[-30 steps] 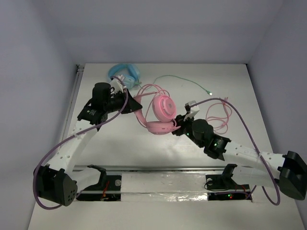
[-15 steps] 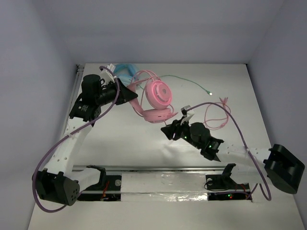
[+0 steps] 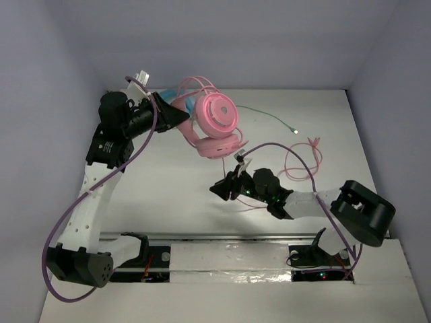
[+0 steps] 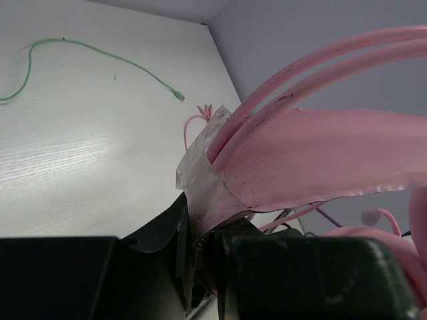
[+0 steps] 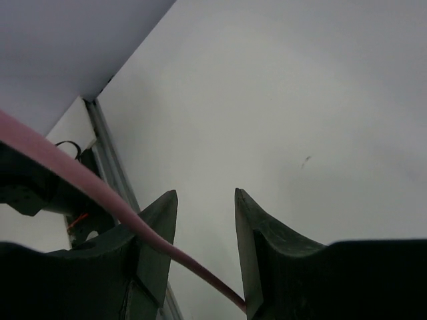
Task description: Wrap the headphones
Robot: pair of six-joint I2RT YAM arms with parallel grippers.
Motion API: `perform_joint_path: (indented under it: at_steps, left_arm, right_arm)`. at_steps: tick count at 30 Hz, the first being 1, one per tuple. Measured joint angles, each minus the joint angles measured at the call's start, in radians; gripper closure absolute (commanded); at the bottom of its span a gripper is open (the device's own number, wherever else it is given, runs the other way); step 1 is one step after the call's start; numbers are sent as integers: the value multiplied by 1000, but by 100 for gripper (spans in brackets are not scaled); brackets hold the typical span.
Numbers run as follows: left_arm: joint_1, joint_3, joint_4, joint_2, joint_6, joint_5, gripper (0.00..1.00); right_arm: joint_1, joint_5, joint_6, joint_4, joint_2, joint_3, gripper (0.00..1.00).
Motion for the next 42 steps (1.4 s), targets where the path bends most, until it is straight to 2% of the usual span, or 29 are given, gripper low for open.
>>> perform_joint_path:
  at_steps: [6, 11, 22, 25, 28, 29, 31, 32, 34, 38, 42]
  left_arm:
    - [24, 41, -3, 6, -16, -4, 100]
    - [53, 48, 35, 19, -62, -9, 100]
    - [124, -44, 183, 90, -182, -53, 100]
    - [132, -93, 220, 92, -218, -91, 100]
    - [135, -171, 288, 92, -273, -120, 100]
    - [136, -197, 303, 92, -291, -133, 100]
    - [136, -231, 301, 92, -307, -168, 100]
    - [136, -238, 292, 92, -308, -191, 100]
    - [135, -239, 271, 90, -292, -255, 100]
    - [120, -243, 234, 63, -246, -401, 100]
    - [46, -271, 180, 9, -174, -603, 100]
  right_arm:
    - [0, -93, 78, 115, 118, 13, 51]
    - [19, -97, 126, 148, 130, -5, 50]
    - [250, -14, 239, 129, 114, -94, 52]
    - [288, 21, 260, 63, 94, -94, 56]
    - [331, 53, 269, -28, 74, -55, 67]
    - [343, 58, 269, -55, 73, -34, 76]
    - [368, 68, 269, -115, 66, 11, 84]
    - [380, 71, 268, -147, 57, 29, 94]
    - [406, 85, 264, -229, 24, 66, 100]
    - [458, 111, 236, -428, -55, 161, 100]
    - [491, 129, 192, -621, -98, 292, 100]
